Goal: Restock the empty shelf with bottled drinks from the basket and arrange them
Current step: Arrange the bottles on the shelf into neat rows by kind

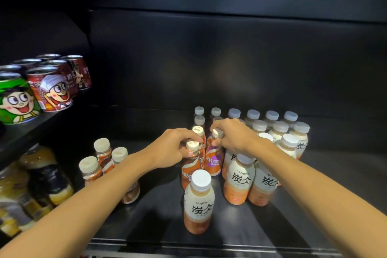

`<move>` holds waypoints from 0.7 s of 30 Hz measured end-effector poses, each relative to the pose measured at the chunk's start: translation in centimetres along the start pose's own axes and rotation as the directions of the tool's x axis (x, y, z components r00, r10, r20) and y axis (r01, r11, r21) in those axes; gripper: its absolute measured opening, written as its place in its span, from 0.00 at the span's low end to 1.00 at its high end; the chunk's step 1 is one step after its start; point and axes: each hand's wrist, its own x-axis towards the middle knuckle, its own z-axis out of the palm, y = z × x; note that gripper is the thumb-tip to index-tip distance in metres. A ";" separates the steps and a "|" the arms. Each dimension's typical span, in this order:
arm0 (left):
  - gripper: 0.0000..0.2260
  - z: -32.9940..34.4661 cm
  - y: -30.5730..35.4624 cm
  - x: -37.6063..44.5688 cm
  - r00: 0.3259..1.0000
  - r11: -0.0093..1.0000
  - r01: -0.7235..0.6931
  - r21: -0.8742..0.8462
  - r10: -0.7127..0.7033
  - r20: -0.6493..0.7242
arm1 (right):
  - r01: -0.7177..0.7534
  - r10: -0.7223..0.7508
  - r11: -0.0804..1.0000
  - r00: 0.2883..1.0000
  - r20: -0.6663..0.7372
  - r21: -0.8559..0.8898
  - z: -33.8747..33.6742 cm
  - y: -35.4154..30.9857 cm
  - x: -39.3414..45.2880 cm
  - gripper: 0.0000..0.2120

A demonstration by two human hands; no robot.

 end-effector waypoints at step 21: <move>0.16 0.5 1.6 -0.5 0.998 0.999 0.027 0.033 -0.025 -0.056 | 0.010 -0.009 1.000 0.997 -0.077 0.018 -0.2 0.8 -0.2 0.09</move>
